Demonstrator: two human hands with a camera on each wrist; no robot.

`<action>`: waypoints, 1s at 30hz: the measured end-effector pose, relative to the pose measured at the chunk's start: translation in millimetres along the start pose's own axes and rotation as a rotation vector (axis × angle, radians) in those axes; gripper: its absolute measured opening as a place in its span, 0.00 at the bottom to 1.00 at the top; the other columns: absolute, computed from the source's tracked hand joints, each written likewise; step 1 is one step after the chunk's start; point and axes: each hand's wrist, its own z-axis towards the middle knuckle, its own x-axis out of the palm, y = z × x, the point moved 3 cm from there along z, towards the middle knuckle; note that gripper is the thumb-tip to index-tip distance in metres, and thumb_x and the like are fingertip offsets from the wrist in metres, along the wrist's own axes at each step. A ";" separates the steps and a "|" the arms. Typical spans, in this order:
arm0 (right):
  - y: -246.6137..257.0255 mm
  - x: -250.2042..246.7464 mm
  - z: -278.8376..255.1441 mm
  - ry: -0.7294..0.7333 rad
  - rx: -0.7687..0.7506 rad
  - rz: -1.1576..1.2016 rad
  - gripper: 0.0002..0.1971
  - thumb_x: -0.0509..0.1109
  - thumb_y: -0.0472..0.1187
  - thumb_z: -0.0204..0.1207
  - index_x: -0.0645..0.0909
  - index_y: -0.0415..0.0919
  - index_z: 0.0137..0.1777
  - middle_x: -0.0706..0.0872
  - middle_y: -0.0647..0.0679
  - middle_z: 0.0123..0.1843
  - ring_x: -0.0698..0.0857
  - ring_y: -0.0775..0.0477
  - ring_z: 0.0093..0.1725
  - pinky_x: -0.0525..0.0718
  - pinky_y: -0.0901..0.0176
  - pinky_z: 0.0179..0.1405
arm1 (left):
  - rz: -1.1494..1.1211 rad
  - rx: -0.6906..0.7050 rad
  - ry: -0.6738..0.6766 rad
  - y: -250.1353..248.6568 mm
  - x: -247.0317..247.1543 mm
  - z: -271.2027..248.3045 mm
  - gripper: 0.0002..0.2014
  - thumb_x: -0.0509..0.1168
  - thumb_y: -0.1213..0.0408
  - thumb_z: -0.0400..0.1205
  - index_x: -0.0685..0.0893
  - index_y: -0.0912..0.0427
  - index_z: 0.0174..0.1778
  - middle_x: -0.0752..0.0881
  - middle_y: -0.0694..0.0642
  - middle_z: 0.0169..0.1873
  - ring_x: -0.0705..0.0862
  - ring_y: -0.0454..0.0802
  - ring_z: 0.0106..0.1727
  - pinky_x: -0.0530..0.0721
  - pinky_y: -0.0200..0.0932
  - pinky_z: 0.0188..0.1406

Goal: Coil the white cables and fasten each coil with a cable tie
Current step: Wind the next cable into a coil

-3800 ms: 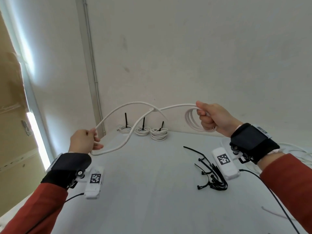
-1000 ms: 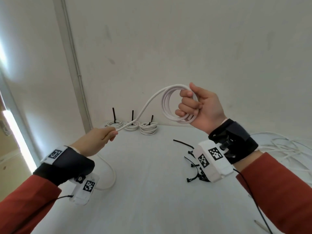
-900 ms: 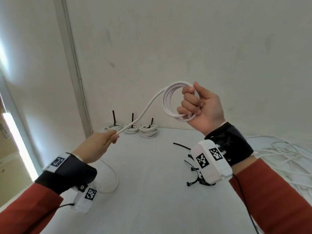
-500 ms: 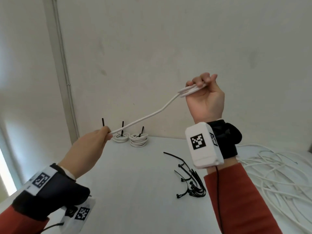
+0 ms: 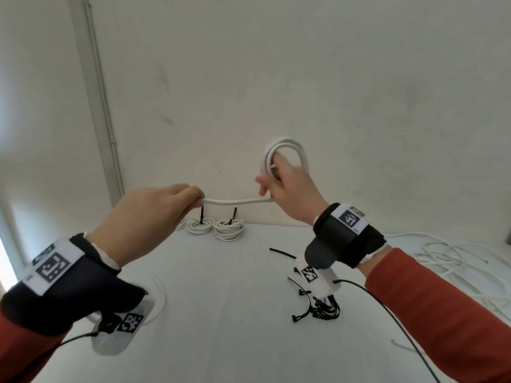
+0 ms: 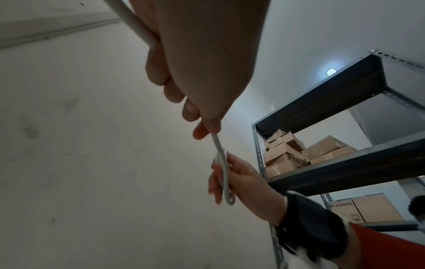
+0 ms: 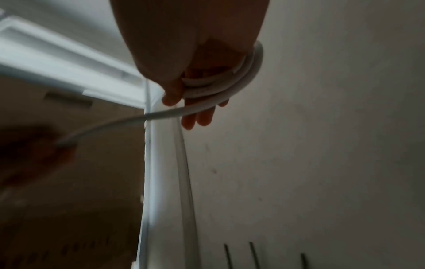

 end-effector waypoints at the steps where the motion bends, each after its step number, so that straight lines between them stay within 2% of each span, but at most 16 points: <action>1: 1.9 4.4 -5.6 0.116 -0.044 -0.159 0.07 0.64 0.44 0.83 0.68 0.44 0.49 0.89 0.50 0.37 0.87 0.40 0.39 0.81 0.47 0.40 | 0.018 0.009 -0.008 3.8 -3.7 3.7 0.19 0.47 0.48 0.85 0.80 0.55 0.48 0.86 0.50 0.37 0.81 0.58 0.22 0.71 0.39 0.16; 2: 4.2 7.5 -10.9 0.213 -0.069 -0.258 0.08 0.63 0.45 0.83 0.66 0.45 0.49 0.90 0.50 0.37 0.86 0.41 0.40 0.79 0.47 0.40 | 0.036 0.019 -0.009 7.2 -6.5 7.2 0.19 0.47 0.48 0.85 0.80 0.55 0.49 0.86 0.50 0.37 0.80 0.58 0.21 0.69 0.37 0.17; 4: 8.9 9.3 -19.8 0.326 -0.074 -0.285 0.09 0.59 0.46 0.85 0.64 0.47 0.45 0.86 0.52 0.34 0.82 0.47 0.36 0.76 0.50 0.39 | 0.050 0.042 -0.001 12.9 -8.9 14.0 0.19 0.47 0.48 0.85 0.80 0.54 0.49 0.85 0.50 0.37 0.79 0.58 0.21 0.65 0.35 0.19; 6: 10.3 7.2 -26.9 0.354 -0.049 -0.163 0.12 0.56 0.46 0.87 0.65 0.47 0.40 0.80 0.52 0.31 0.75 0.52 0.31 0.73 0.51 0.39 | 0.039 0.064 -0.006 18.4 -9.0 20.5 0.18 0.46 0.47 0.85 0.78 0.52 0.49 0.84 0.50 0.36 0.79 0.58 0.21 0.64 0.35 0.20; 8: 10.3 6.7 -34.2 0.336 -0.048 -0.006 0.18 0.51 0.49 0.87 0.74 0.42 0.40 0.78 0.49 0.32 0.73 0.54 0.29 0.73 0.57 0.38 | 0.037 0.085 -0.031 22.9 -7.6 27.4 0.18 0.46 0.46 0.85 0.78 0.51 0.49 0.84 0.50 0.36 0.80 0.58 0.23 0.64 0.35 0.21; 10: 13.8 8.1 -41.3 0.338 -0.030 0.126 0.27 0.46 0.54 0.85 0.80 0.37 0.42 0.77 0.44 0.31 0.71 0.56 0.26 0.70 0.65 0.32 | 0.027 0.100 -0.048 24.7 -5.4 36.1 0.19 0.46 0.45 0.85 0.79 0.51 0.50 0.84 0.50 0.36 0.80 0.58 0.25 0.65 0.38 0.21; 12: 16.2 7.4 -46.5 0.364 0.059 0.323 0.30 0.46 0.58 0.81 0.80 0.36 0.37 0.72 0.45 0.24 0.67 0.56 0.22 0.66 0.69 0.26 | -0.005 0.098 -0.058 25.0 0.4 43.6 0.20 0.45 0.43 0.85 0.78 0.49 0.50 0.84 0.51 0.37 0.81 0.58 0.28 0.69 0.40 0.21; 15: 19.2 -0.8 -49.3 0.402 0.217 0.740 0.28 0.50 0.60 0.79 0.77 0.39 0.31 0.63 0.55 0.17 0.59 0.56 0.16 0.56 0.65 0.19 | -0.124 0.085 -0.042 21.9 13.6 49.6 0.20 0.42 0.40 0.84 0.75 0.46 0.51 0.83 0.49 0.37 0.80 0.56 0.31 0.78 0.48 0.24; 18: 23.5 -13.3 -47.9 0.436 0.261 1.186 0.26 0.51 0.63 0.78 0.76 0.45 0.29 0.58 0.57 0.15 0.54 0.56 0.14 0.52 0.59 0.21 | -0.306 0.023 -0.032 12.5 25.4 52.5 0.21 0.45 0.43 0.84 0.79 0.52 0.49 0.73 0.42 0.27 0.72 0.46 0.27 0.73 0.45 0.28; 19: 25.1 -19.6 -46.8 0.417 0.248 1.306 0.26 0.50 0.62 0.78 0.76 0.45 0.29 0.56 0.56 0.15 0.53 0.55 0.14 0.52 0.58 0.22 | -0.364 -0.017 -0.024 10.1 30.4 52.4 0.22 0.45 0.44 0.84 0.79 0.54 0.48 0.71 0.43 0.24 0.71 0.42 0.26 0.71 0.44 0.28; 21: 26.3 -34.0 -44.2 0.321 0.197 1.508 0.24 0.50 0.59 0.79 0.74 0.44 0.32 0.54 0.54 0.16 0.52 0.52 0.14 0.55 0.59 0.22 | -0.454 -0.089 -0.003 6.7 42.8 48.6 0.23 0.43 0.43 0.83 0.75 0.56 0.47 0.72 0.46 0.23 0.72 0.42 0.25 0.68 0.39 0.27; 23: 23.0 -48.9 -42.0 0.164 0.155 1.626 0.23 0.49 0.55 0.82 0.74 0.42 0.35 0.55 0.53 0.17 0.53 0.52 0.14 0.58 0.60 0.22 | -0.473 -0.132 0.016 6.7 55.8 41.7 0.24 0.42 0.41 0.82 0.72 0.57 0.47 0.74 0.52 0.24 0.72 0.44 0.24 0.68 0.42 0.26; 25: 15.2 -63.7 -41.9 0.003 0.112 1.694 0.22 0.47 0.51 0.85 0.74 0.40 0.38 0.59 0.53 0.17 0.56 0.53 0.15 0.62 0.61 0.22 | -0.385 -0.178 0.049 10.8 67.6 32.8 0.26 0.41 0.39 0.82 0.70 0.59 0.46 0.72 0.50 0.24 0.70 0.47 0.23 0.65 0.46 0.24; 27: 5.6 -79.8 -43.6 -0.130 0.065 1.748 0.20 0.46 0.48 0.85 0.74 0.38 0.41 0.65 0.52 0.20 0.62 0.54 0.17 0.68 0.61 0.25 | -0.250 -0.211 0.090 16.1 78.3 21.7 0.25 0.40 0.39 0.83 0.69 0.57 0.46 0.68 0.46 0.24 0.68 0.53 0.24 0.63 0.47 0.24; 30: -5.2 -93.9 -45.5 -0.211 0.047 1.790 0.12 0.52 0.44 0.81 0.72 0.38 0.44 0.69 0.52 0.25 0.68 0.53 0.22 0.72 0.61 0.30 | -0.161 -0.153 0.068 12.5 85.5 7.1 0.15 0.40 0.45 0.83 0.63 0.51 0.42 0.72 0.48 0.27 0.71 0.57 0.22 0.71 0.46 0.21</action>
